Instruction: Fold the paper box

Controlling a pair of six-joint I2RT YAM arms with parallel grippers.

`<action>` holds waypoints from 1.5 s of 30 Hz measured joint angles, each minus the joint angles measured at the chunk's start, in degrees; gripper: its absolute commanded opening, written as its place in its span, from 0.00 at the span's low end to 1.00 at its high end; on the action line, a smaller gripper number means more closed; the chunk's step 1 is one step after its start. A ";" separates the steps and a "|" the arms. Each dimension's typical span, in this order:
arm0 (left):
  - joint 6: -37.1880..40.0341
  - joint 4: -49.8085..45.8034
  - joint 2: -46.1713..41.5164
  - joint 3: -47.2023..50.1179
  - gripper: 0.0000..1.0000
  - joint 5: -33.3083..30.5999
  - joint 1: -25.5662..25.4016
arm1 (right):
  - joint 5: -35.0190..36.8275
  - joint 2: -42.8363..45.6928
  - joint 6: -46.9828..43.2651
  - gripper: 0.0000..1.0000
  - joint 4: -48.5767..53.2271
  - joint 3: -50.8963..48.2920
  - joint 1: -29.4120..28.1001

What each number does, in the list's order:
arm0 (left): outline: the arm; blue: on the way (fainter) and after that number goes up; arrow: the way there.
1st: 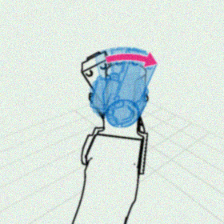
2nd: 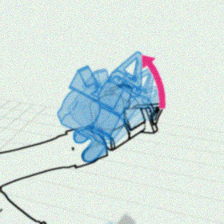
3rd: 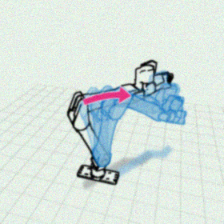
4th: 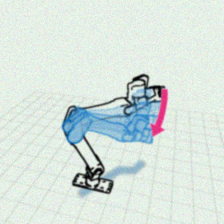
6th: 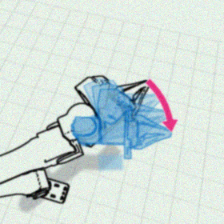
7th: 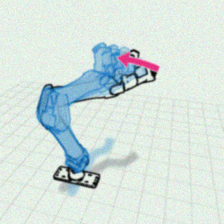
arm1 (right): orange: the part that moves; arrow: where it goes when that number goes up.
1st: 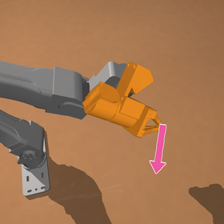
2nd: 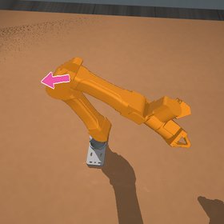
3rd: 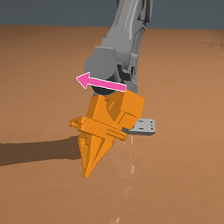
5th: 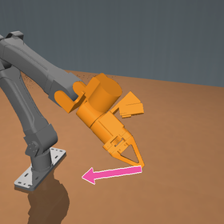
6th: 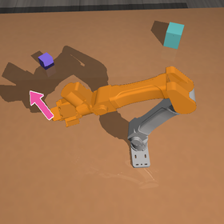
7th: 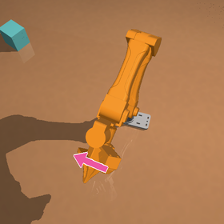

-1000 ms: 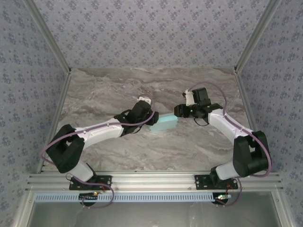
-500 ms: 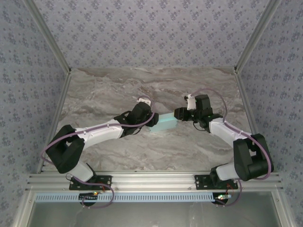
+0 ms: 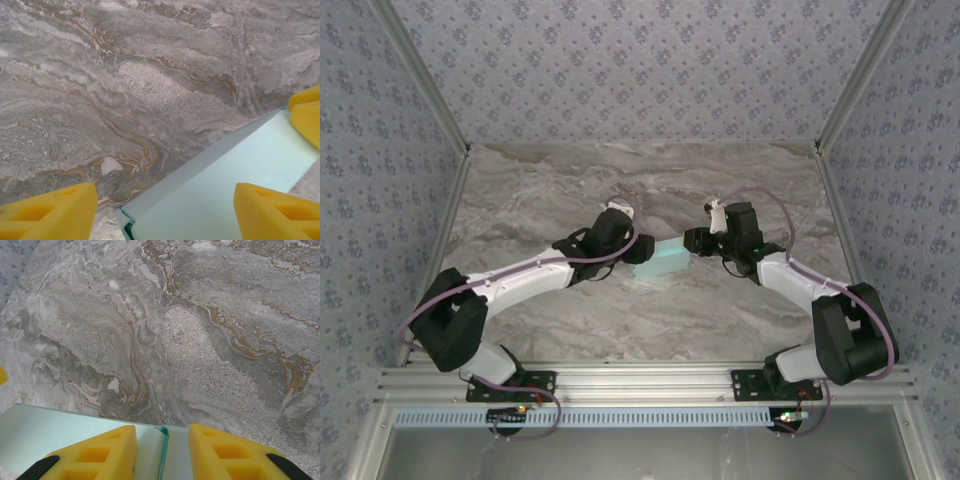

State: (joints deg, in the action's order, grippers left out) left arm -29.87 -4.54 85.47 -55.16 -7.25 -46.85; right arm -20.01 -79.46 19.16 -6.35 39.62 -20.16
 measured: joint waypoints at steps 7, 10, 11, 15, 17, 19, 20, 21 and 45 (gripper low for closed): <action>-3.28 0.42 -5.01 3.45 0.72 2.40 2.51 | 1.20 0.31 0.00 0.34 0.35 0.02 -0.42; -5.33 0.72 -5.55 5.75 0.69 3.89 4.31 | 1.40 0.35 0.00 0.34 0.48 0.07 -0.57; -5.88 0.72 -5.55 6.38 0.68 4.31 4.74 | 1.49 0.35 0.00 0.34 0.52 0.07 -0.61; -7.82 0.92 -5.55 8.37 0.62 5.99 5.11 | 1.88 0.46 0.00 0.34 0.79 0.17 -0.74; -8.83 1.97 -5.55 9.16 0.59 6.64 5.14 | 2.10 0.46 0.00 0.34 1.03 0.33 -0.83; -9.55 3.21 -5.57 9.77 0.56 7.30 5.25 | 2.29 0.46 -0.02 0.34 1.33 0.42 -0.94; -9.92 3.89 -5.57 10.10 0.55 7.58 5.25 | 2.32 0.48 0.00 0.34 1.38 0.42 -0.94; -10.32 4.63 -5.60 10.49 0.54 7.80 5.27 | 2.34 0.52 0.00 0.34 1.40 0.44 -0.94; -12.79 19.10 -3.93 18.03 0.40 4.15 2.08 | 1.22 2.38 2.45 0.32 -3.61 -4.44 -0.20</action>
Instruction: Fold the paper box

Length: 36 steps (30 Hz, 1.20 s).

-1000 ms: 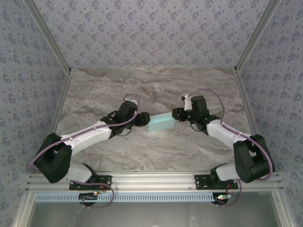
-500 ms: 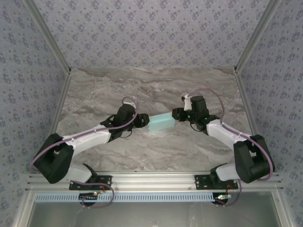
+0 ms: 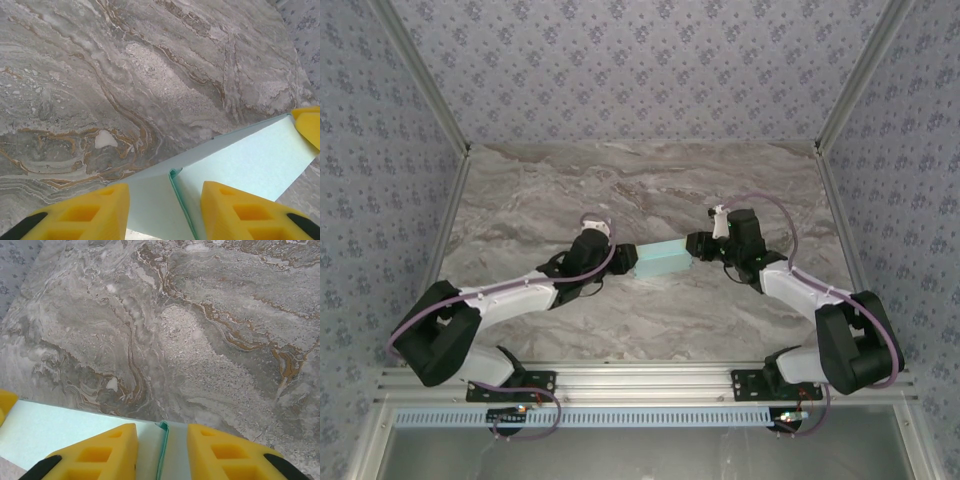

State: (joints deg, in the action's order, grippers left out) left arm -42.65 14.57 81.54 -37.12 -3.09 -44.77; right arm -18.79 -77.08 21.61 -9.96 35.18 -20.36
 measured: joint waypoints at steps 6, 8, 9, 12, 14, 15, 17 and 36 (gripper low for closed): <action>1.25 -0.46 -0.13 -1.49 0.41 -1.40 -0.22 | 0.48 0.68 0.26 0.31 0.76 0.26 -0.20; 1.66 -2.01 -0.17 -2.45 0.47 -1.20 0.11 | 1.09 0.85 0.24 0.31 1.79 0.68 -0.46; 1.86 -2.93 -0.24 -2.86 0.51 -0.98 0.35 | 1.46 0.87 0.24 0.31 2.27 0.94 -0.63; 2.54 -6.34 -0.44 -4.35 0.61 -0.04 1.11 | 2.23 0.94 0.24 0.31 3.39 1.49 -1.07; 3.10 -8.85 -0.44 -5.60 0.64 0.74 1.29 | 2.60 0.94 0.24 0.31 3.82 1.70 -1.25; 3.41 -10.05 -0.44 -6.27 0.65 1.16 1.27 | 2.75 0.96 0.24 0.31 3.98 1.79 -1.31; 3.82 -11.32 -0.44 -7.23 0.66 1.84 1.27 | 3.02 1.01 0.24 0.31 4.17 1.86 -1.44; 1.84 -10.88 -1.03 -6.05 0.40 7.89 2.10 | 3.54 1.55 -0.74 0.37 8.11 3.21 -1.68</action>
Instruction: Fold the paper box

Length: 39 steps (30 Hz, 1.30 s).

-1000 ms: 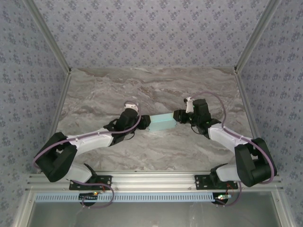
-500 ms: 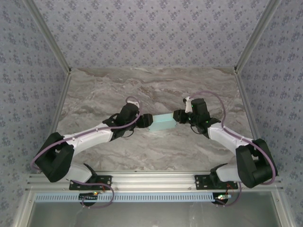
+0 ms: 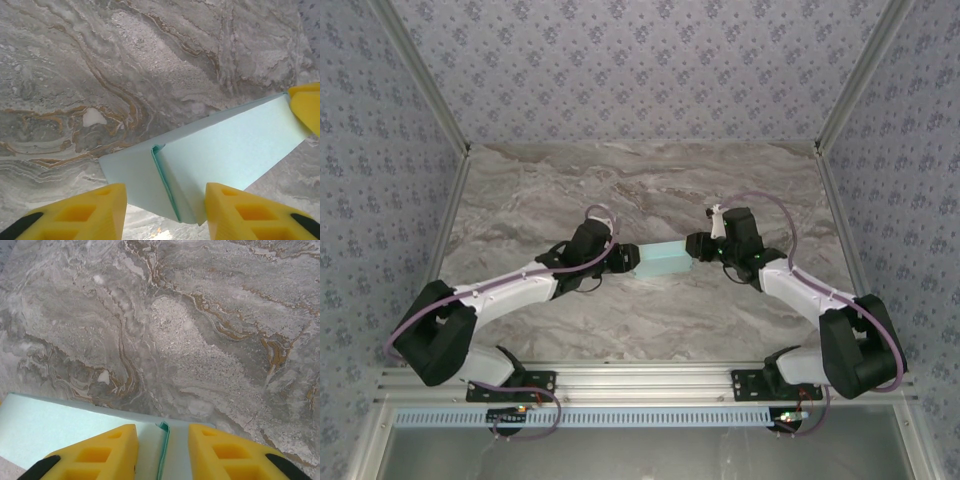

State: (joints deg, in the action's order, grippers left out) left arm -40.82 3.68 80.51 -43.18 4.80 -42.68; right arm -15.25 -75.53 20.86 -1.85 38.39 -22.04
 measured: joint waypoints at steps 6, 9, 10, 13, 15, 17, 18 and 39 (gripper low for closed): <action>-0.83 4.72 0.09 2.27 0.35 1.75 0.70 | -6.67 -0.83 -2.78 0.39 4.76 1.92 3.10; -0.87 6.69 0.42 3.02 0.33 1.92 0.70 | -11.26 -1.92 -3.39 0.39 5.64 2.40 5.07; -0.87 7.17 0.55 3.26 0.33 2.03 0.70 | -12.28 -2.34 -3.45 0.39 5.66 2.51 5.46; -1.31 9.20 0.98 4.35 0.32 2.14 0.70 | -14.99 -3.43 -3.56 0.35 5.27 2.67 6.43; -1.95 10.71 1.31 5.16 0.31 2.16 0.70 | -16.31 -3.72 -3.21 0.32 4.24 2.19 6.91; -2.75 12.48 1.62 6.14 0.29 2.29 0.70 | -17.35 -3.76 -2.43 0.31 2.75 1.22 7.37; -3.28 13.70 1.88 6.78 0.29 2.32 0.70 | -17.70 -3.76 -1.99 0.31 1.81 0.68 7.54; -5.11 10.60 2.43 4.46 0.58 4.98 4.09 | -16.44 -2.25 0.35 0.28 0.52 -0.37 7.39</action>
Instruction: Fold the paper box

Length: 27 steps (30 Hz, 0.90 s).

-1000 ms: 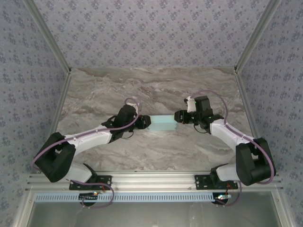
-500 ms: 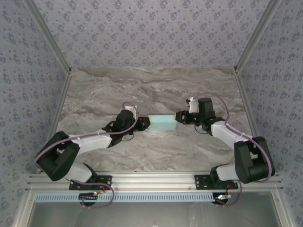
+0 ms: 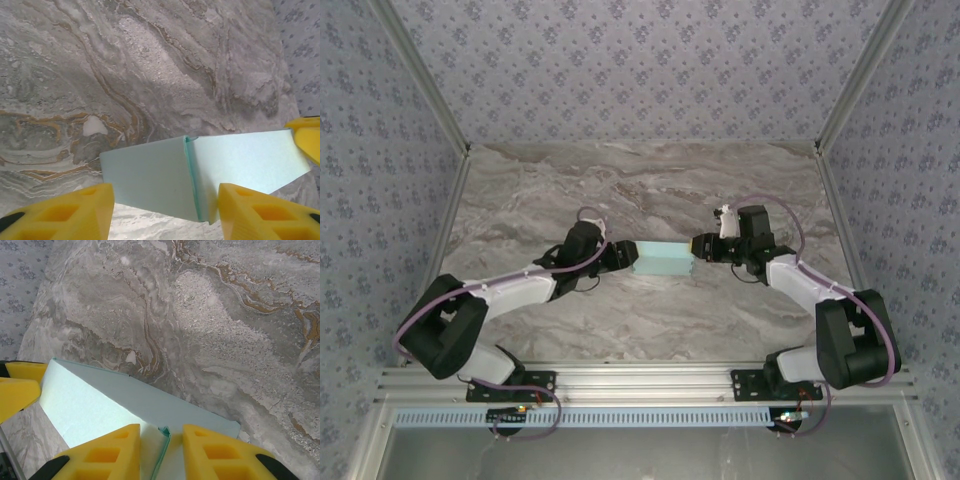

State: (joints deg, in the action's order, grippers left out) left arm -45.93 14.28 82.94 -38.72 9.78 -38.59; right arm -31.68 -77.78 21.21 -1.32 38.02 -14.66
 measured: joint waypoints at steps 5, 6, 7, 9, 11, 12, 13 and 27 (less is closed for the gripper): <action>0.44 -1.68 0.00 -0.70 0.52 1.40 0.74 | 0.39 -0.02 -0.02 0.31 1.09 0.68 -0.11; 0.42 -1.73 0.00 -0.72 0.50 1.57 0.74 | 0.48 -0.11 -0.07 0.32 1.38 0.90 -0.11; 0.57 -1.70 0.00 -0.74 0.48 1.68 0.72 | 0.59 -0.24 -0.11 0.34 1.68 1.16 -0.11; 0.81 -1.62 0.02 -0.79 0.47 2.08 0.72 | 0.79 -0.52 -0.20 0.37 2.64 1.86 -0.11; 0.87 -1.44 0.07 -0.79 0.47 2.43 0.74 | 0.83 -0.96 -0.20 0.38 3.93 2.82 -0.11; 0.87 -1.36 0.11 -0.79 0.47 2.49 0.74 | 0.87 -1.22 -0.20 0.39 4.74 3.48 -0.11; 0.90 -1.31 0.11 -0.79 0.47 2.51 0.76 | 1.01 -1.55 -0.22 0.41 5.70 4.20 -0.11; 1.97 -3.39 0.13 -1.88 0.48 2.89 0.98 | 1.77 -2.97 -1.25 0.53 14.12 12.09 -0.11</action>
State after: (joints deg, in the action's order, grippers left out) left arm -43.97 10.90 83.07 -40.60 12.67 -37.60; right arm -29.91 -80.75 19.97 12.80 50.11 -14.76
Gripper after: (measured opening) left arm 0.478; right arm 0.520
